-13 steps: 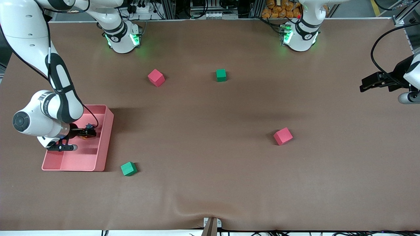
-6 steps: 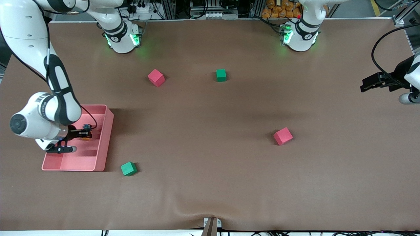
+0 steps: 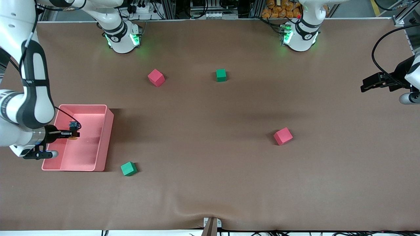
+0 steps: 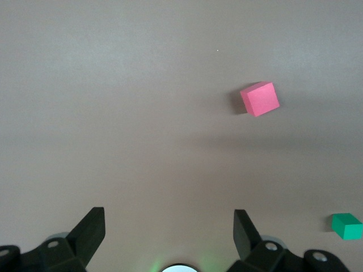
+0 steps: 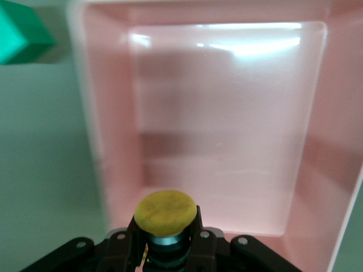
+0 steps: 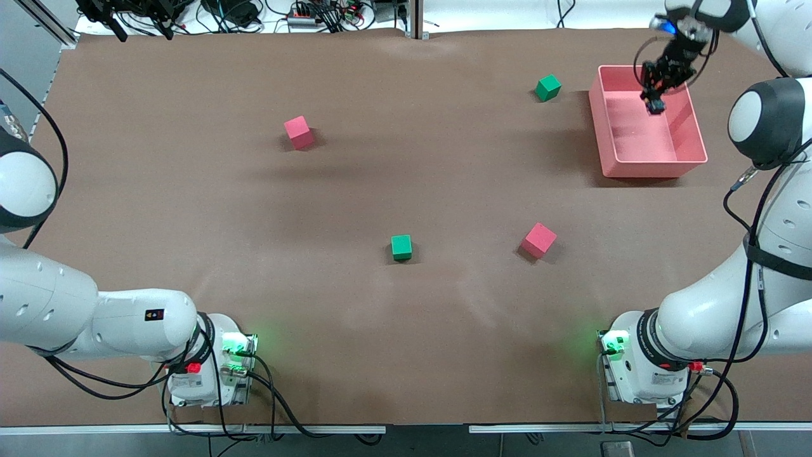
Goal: Place and upright button with both arms
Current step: 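Carry the button to mid-table with the right gripper while the left gripper approaches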
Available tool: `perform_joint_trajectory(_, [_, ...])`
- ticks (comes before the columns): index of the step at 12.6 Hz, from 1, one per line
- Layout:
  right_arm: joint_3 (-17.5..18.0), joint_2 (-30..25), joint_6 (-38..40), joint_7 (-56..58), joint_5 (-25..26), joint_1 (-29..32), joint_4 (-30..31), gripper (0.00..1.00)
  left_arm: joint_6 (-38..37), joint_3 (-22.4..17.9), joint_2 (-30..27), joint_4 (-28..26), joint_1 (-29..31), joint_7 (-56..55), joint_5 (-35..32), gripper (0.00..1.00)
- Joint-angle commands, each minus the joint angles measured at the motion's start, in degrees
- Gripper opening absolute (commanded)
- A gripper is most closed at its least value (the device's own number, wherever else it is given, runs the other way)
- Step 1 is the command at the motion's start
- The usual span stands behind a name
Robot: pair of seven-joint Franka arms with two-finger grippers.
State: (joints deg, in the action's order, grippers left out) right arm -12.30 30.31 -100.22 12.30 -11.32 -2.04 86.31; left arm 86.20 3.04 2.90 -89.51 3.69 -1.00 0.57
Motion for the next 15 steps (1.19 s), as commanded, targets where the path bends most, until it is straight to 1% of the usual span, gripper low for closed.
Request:
perform_joint_trajectory(1, [-0.10, 0.80, 7.91, -12.77, -1.41, -6.90, -8.85, 0.00, 1.16, 0.39, -0.52, -0.85, 0.62, 1.35, -0.48, 1.00])
perform_joint_trajectory(2, [1.82, 0.89, 8.11, -20.22, -2.29, -9.80, -10.45, 0.00, 1.86, 0.39, -0.35, -1.02, 0.62, 1.35, -0.48, 1.00])
perform_joint_trajectory(3, [4.89, 1.32, 7.50, -27.78, -2.56, -11.74, -11.94, 0.00, 2.12, 0.39, 0.09, -1.28, 0.62, 1.35, -0.48, 1.00])
perform_joint_trajectory(4, [7.96, 1.94, 6.10, -32.38, -2.39, -13.85, -13.43, 0.00, 2.91, 0.39, 0.35, -1.37, 0.62, 1.35, -0.48, 1.00])
perform_joint_trajectory(5, [9.99, 3.25, 1.82, -35.73, -2.21, -16.65, -14.41, 0.00, 3.27, 0.39, 0.88, -1.37, 0.62, 1.35, -0.48, 1.00])
perform_joint_trajectory(7, [12.98, 6.58, -5.39, -42.24, -2.30, -21.49, -14.50, 0.00, 4.93, 0.39, 1.67, -2.16, 0.62, 1.35, -0.48, 1.00])
perform_joint_trajectory(8, [15.26, 8.78, -8.65, -44.10, -2.39, -22.91, -14.42, 0.00, 6.24, 0.39, 1.76, -3.21, 0.53, 1.35, -0.48, 1.00])
perform_joint_trajectory(9, [16.77, 11.06, -10.77, -45.16, -1.95, -24.57, -14.42, 0.00, 7.56, 0.39, 1.76, -4.18, 0.53, 1.35, -0.48, 1.00])
perform_joint_trajectory(10, [16.87, 13.35, -13.75, -45.26, -1.60, -26.94, -14.42, 0.00, 8.88, 0.39, 1.94, -5.14, 0.44, 1.27, -0.48, 1.00])
perform_joint_trajectory(11, [16.87, 15.20, -16.30, -45.52, -0.20, -29.75, -14.42, 0.00, 10.02, 0.48, 2.37, -6.20, 0.27, 0.57, -0.40, 1.00])
perform_joint_trajectory(12, [16.96, 16.87, -17.46, -47.09, 2.33, -31.43, -14.50, 0.00, 10.82, 0.82, 3.07, -6.47, -0.08, 0.04, -0.40, 1.00])
perform_joint_trajectory(13, [18.35, 17.93, -17.99, -48.76, 4.53, -32.06, -14.59, 0.00, 11.09, 1.00, 4.21, -6.30, -0.61, -0.92, -0.40, 1.00])
perform_joint_trajectory(14, [19.49, 18.72, -19.04, -49.12, 5.69, -32.76, -14.59, 0.00, 11.35, 1.53, 5.27, -6.12, -1.66, -3.11, -0.40, 1.00])
perform_joint_trajectory(15, [19.59, 19.86, -19.57, -49.39, 6.92, -33.72, -14.51, 0.00, 11.70, 1.62, 6.06, -6.03, -3.06, -5.74, -0.40, 1.00])
